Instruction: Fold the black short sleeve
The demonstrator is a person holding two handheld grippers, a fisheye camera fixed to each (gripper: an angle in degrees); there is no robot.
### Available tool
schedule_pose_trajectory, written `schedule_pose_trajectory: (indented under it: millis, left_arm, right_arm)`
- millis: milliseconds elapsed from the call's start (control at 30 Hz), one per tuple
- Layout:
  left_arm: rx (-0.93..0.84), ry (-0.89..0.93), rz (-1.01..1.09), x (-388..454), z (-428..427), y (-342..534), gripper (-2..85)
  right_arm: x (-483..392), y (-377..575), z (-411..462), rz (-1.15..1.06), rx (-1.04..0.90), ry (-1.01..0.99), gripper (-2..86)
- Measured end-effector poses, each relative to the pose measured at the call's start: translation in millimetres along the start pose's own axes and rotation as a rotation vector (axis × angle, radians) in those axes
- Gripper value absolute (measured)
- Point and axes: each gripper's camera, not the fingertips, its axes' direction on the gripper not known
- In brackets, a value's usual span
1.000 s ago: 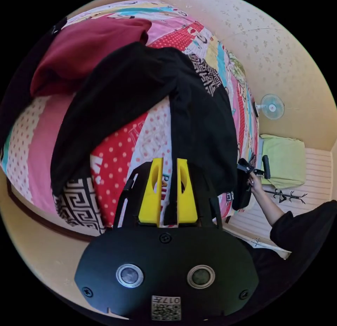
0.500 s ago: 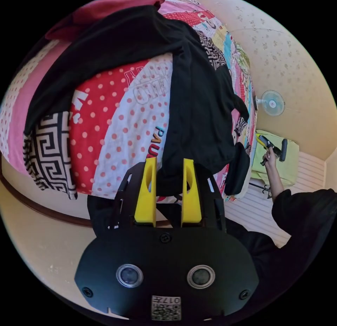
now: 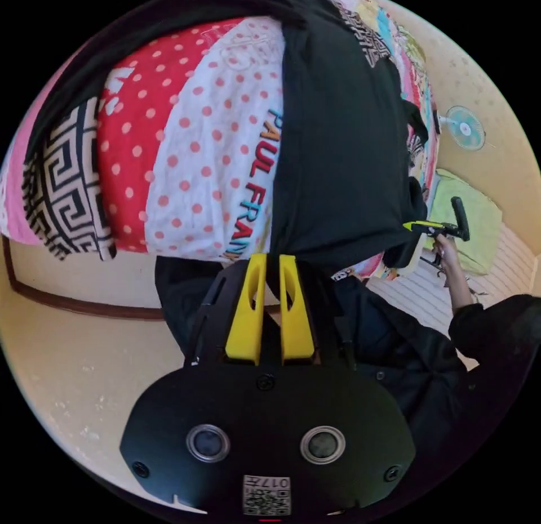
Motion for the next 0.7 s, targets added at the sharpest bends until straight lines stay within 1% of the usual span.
schedule_pose_trajectory:
  millis: [33, 67, 100, 133, 167, 200, 233, 267, 300, 367, 433, 500, 533, 567, 600, 633, 700]
  left_arm:
    - [0.054, 0.075, -0.079, -14.2, -10.6, 3.6, 8.9]
    - [0.103, 0.107, -0.11, -21.3, -19.3, 6.5, 9.3]
    - [0.229, 0.142, -0.175, -37.3, -42.9, 15.3, 9.9]
    - [0.359, 0.11, -0.266, -54.9, -69.4, 27.8, 10.3]
    - [0.42, 0.076, -0.316, -63.5, -82.4, 34.9, 10.8]
    - [0.527, -0.016, -0.415, -79.8, -106.6, 49.5, 11.6]
    - [0.606, -0.106, -0.503, -95.1, -125.8, 61.4, 13.0]
    - [0.634, -0.135, -0.535, -103.1, -133.5, 65.3, 13.6]
    - [0.657, -0.151, -0.556, -119.9, -144.5, 66.2, 14.8]
    - [0.626, -0.143, -0.542, -144.6, -151.2, 56.3, 15.0]
    - [0.518, -0.15, -0.513, -172.1, -149.4, 33.7, 13.2]
    - [0.496, -0.12, -0.406, -180.3, -154.0, 22.8, 9.3]
    - [0.478, -0.148, -0.38, -182.8, -160.0, 21.5, 8.3]
    - [0.47, -0.169, -0.363, -182.8, -163.5, 22.0, 7.7]
    - [0.46, -0.233, -0.316, -179.9, -171.9, 25.5, 3.9]
    - [0.463, -0.31, -0.28, -176.0, -184.4, 33.1, 1.6]
    - [0.505, -0.378, -0.222, -169.2, -214.7, 49.2, 0.9]
  right_arm:
    - [3.1, -1.2, 1.1, 0.003, -0.012, 0.004, 4.8]
    - [8.7, -4.1, -0.8, 0.012, -0.029, 0.006, 5.3]
    - [12.6, -6.0, -9.7, 0.025, -0.014, 0.032, 5.8]
    - [13.7, -6.4, -16.5, 0.033, 0.009, 0.054, 6.0]
    - [14.5, -7.4, -29.8, 0.05, 0.059, 0.094, 6.3]
    - [13.6, -10.1, -41.2, 0.057, 0.105, 0.122, 6.7]
    - [12.5, -12.1, -46.0, 0.055, 0.125, 0.129, 6.8]
    - [8.7, -17.1, -53.9, 0.035, 0.163, 0.131, 6.9]
    - [3.8, -23.6, -59.4, 0.007, 0.192, 0.128, 6.9]
    - [-3.0, -34.9, -63.6, -0.022, 0.221, 0.125, 6.6]
    - [-9.5, -48.9, -65.2, -0.048, 0.229, 0.078, 6.2]
    - [-19.5, -67.2, -72.3, -0.1, 0.271, -0.122, 5.2]
    - [-22.8, -71.3, -75.2, -0.117, 0.29, -0.18, 4.9]
    - [-31.7, -80.0, -81.0, -0.156, 0.325, -0.283, 4.6]
    - [-45.6, -91.0, -85.4, -0.209, 0.336, -0.365, 4.7]
    - [-55.1, -97.3, -86.7, -0.246, 0.327, -0.391, 5.0]
    - [-107.6, -121.9, -85.8, -0.422, 0.237, -0.386, 6.9]
